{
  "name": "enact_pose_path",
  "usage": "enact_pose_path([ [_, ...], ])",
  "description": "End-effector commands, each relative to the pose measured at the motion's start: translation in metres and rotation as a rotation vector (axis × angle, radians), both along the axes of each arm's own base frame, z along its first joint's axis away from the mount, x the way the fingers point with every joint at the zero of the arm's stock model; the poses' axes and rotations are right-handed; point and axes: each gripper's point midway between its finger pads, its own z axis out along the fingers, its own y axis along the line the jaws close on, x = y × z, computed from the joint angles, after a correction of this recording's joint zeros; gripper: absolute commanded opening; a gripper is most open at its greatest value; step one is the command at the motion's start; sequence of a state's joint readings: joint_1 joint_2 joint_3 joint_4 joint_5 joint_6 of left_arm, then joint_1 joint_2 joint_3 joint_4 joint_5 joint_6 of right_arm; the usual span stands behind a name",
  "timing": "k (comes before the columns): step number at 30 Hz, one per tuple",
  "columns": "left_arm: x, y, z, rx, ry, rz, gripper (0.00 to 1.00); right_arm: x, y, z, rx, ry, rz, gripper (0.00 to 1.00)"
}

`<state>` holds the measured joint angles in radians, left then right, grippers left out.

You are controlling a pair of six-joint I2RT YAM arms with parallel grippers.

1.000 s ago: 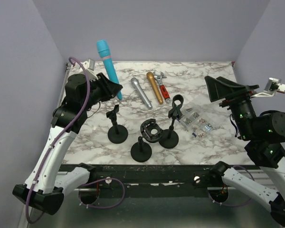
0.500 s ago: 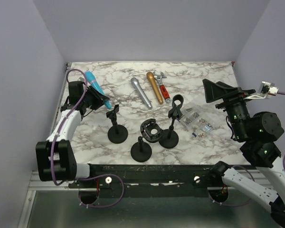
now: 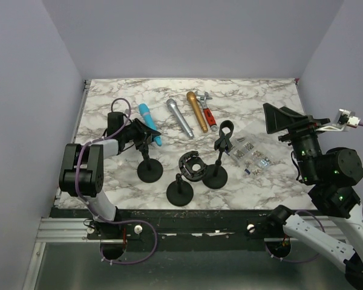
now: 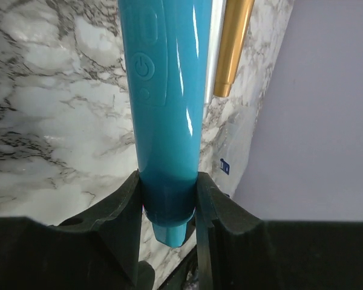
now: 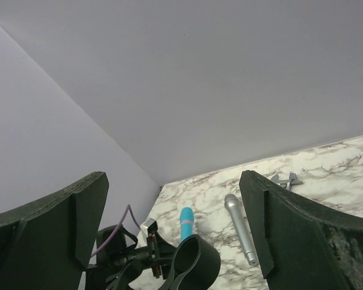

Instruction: Remove the microphone from the stand

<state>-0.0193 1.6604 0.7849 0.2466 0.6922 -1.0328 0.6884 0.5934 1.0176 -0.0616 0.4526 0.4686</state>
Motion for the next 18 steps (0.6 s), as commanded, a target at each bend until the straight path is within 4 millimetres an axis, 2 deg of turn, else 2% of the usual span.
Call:
enact_pose_path([
  [1, -0.003, -0.022, -0.002, -0.076, -0.006, -0.068, 0.0, 0.0, -0.005, -0.007, -0.004, 0.009, -0.025, 0.98],
  [6, -0.002, -0.027, -0.006, -0.066, 0.011, -0.082, 0.0, -0.004, -0.011, -0.004, 0.006, 0.001, -0.036, 0.98],
  [10, -0.007, -0.032, -0.018, -0.068, 0.066, -0.096, 0.0, -0.005, -0.013, -0.004, 0.005, 0.001, -0.042, 0.98],
  [15, -0.007, -0.034, -0.026, -0.041, 0.09, -0.104, 0.07, -0.004, -0.012, -0.006, 0.004, 0.004, -0.044, 0.98],
  [18, -0.008, -0.034, -0.025, -0.017, 0.092, -0.108, 0.17, -0.003, -0.012, -0.008, 0.003, 0.008, -0.044, 0.98],
])
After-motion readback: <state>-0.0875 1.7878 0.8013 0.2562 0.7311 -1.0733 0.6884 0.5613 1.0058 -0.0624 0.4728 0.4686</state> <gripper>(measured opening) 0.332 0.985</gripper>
